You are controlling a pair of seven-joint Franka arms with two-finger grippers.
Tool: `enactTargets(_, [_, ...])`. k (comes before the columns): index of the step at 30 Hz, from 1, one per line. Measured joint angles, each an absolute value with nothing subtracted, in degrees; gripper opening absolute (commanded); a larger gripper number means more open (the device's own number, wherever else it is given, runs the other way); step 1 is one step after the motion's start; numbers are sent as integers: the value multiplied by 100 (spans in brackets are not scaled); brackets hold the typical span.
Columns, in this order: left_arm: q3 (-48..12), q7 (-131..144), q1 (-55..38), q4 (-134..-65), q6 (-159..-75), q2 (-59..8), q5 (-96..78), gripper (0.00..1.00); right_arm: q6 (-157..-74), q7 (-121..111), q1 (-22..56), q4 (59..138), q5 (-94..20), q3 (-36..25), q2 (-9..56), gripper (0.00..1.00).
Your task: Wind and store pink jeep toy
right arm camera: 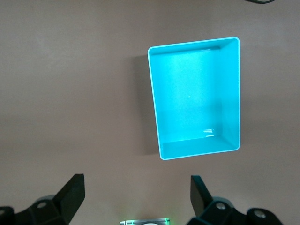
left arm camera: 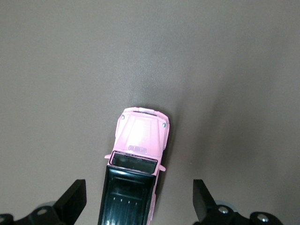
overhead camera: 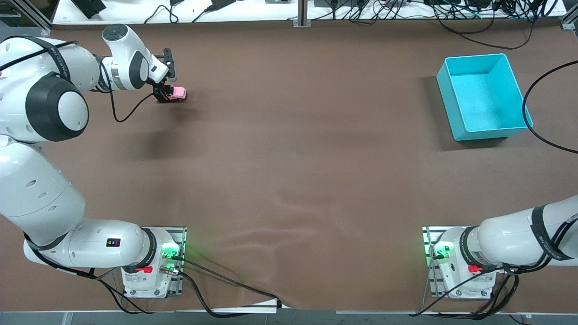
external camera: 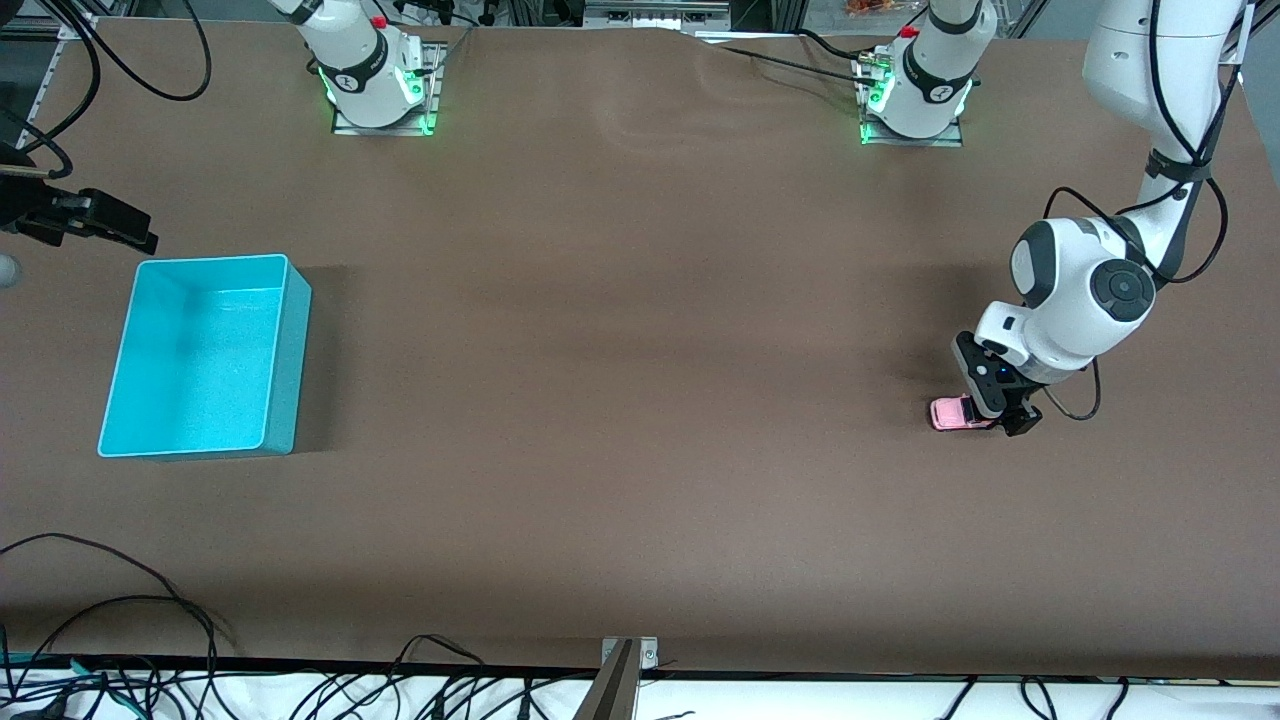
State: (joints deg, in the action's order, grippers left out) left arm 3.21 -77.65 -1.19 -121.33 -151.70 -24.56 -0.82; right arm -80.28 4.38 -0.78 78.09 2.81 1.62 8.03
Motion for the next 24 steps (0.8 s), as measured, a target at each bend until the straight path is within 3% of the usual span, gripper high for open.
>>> enactTargets(24, [320, -8668, 5, -11962, -15170, -2794, -102, 100, -8064, 436, -77, 7809, 285, 161, 803, 100])
